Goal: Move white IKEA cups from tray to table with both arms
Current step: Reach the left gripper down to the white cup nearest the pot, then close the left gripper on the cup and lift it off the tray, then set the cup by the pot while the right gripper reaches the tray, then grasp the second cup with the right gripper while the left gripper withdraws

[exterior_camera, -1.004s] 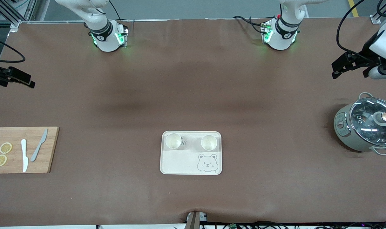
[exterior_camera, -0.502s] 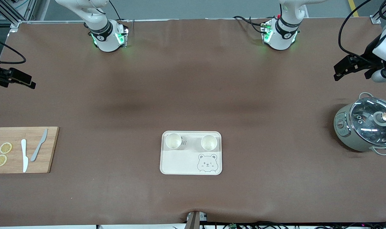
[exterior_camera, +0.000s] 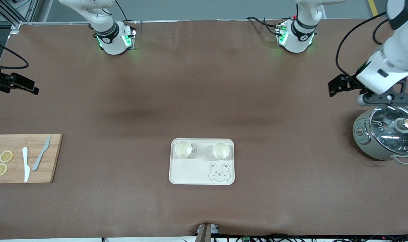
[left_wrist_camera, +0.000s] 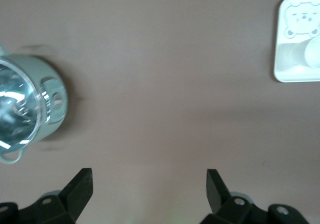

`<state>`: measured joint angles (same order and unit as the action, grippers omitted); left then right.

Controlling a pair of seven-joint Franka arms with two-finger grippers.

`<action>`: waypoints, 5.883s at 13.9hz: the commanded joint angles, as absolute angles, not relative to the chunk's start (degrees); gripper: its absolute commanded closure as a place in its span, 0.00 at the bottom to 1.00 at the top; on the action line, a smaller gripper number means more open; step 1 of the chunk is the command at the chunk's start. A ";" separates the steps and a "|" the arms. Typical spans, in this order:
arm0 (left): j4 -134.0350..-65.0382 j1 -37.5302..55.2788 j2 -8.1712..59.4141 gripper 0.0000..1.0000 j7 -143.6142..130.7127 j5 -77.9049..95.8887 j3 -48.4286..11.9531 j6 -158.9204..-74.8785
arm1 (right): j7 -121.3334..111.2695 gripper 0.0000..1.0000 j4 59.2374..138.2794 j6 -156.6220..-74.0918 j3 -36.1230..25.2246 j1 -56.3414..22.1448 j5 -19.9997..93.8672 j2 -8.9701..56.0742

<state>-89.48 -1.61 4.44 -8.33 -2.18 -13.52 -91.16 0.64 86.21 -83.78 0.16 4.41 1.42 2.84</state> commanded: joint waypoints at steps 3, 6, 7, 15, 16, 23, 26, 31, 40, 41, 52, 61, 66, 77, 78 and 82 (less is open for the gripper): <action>-87.80 4.91 13.43 0.00 -19.39 -2.72 -14.41 -99.47 | 1.32 0.00 85.96 -83.85 0.88 4.83 0.70 2.90; -85.53 9.92 21.59 0.00 -28.63 -2.99 -14.24 -107.20 | 1.32 0.00 85.96 -83.93 0.88 4.83 0.70 2.81; -84.39 11.32 24.14 0.00 -30.22 -3.08 -13.98 -108.79 | 1.32 0.00 85.96 -83.94 0.79 4.92 0.70 2.90; -81.04 24.16 37.78 0.00 -44.56 -2.99 -9.42 -126.27 | 1.23 0.00 85.87 -84.11 0.88 4.92 0.62 2.99; -80.60 25.56 39.27 0.00 -44.65 -2.99 -7.93 -128.13 | 1.23 0.00 85.96 -84.11 0.88 4.83 0.62 3.08; -78.22 28.91 46.23 0.26 -47.81 -2.90 -4.66 -133.67 | 1.32 0.00 85.96 -84.11 0.88 5.27 0.62 3.08; -78.13 29.79 47.72 0.37 -49.65 -2.81 -4.66 -135.17 | 1.32 0.00 85.96 -84.11 0.88 5.27 0.70 3.16; -78.40 30.32 48.25 0.91 -49.92 -2.81 -4.66 -135.18 | 1.23 0.00 85.96 -84.02 0.79 5.10 0.62 3.08; -78.66 26.47 39.83 1.00 -49.57 -3.08 -4.57 -130.97 | 1.32 0.00 85.87 -84.20 0.79 4.84 0.26 3.52; -78.75 25.67 38.16 1.00 -49.31 -3.08 -4.57 -129.39 | 1.32 0.00 85.87 -84.20 0.88 4.83 0.18 3.52; -97.53 7.84 23.03 1.00 -38.15 -2.73 -5.18 -123.83 | 0.53 0.00 85.08 -86.83 1.23 2.73 0.71 9.74; -114.33 0.80 23.47 1.00 -37.18 -2.90 -5.19 -138.67 | 18.67 0.00 85.43 -90.70 1.23 -4.29 6.22 13.53; -115.58 0.79 23.47 0.25 -37.26 -2.90 -5.36 -140.01 | 36.36 0.00 85.34 -96.84 1.23 -11.76 8.17 16.43; -99.51 -0.87 21.00 0.00 -32.00 -2.99 -4.92 -126.85 | 61.79 0.00 84.99 -111.71 1.32 -26.01 8.00 25.22; -98.01 -1.14 20.92 0.00 -30.08 -2.99 -4.83 -125.17 | 61.96 0.00 84.99 -111.62 1.23 -26.71 8.00 25.57; -91.52 -2.37 20.57 0.00 -25.84 -3.08 -4.66 -118.58 | 69.07 0.00 84.99 -115.03 1.23 -29.35 7.82 29.43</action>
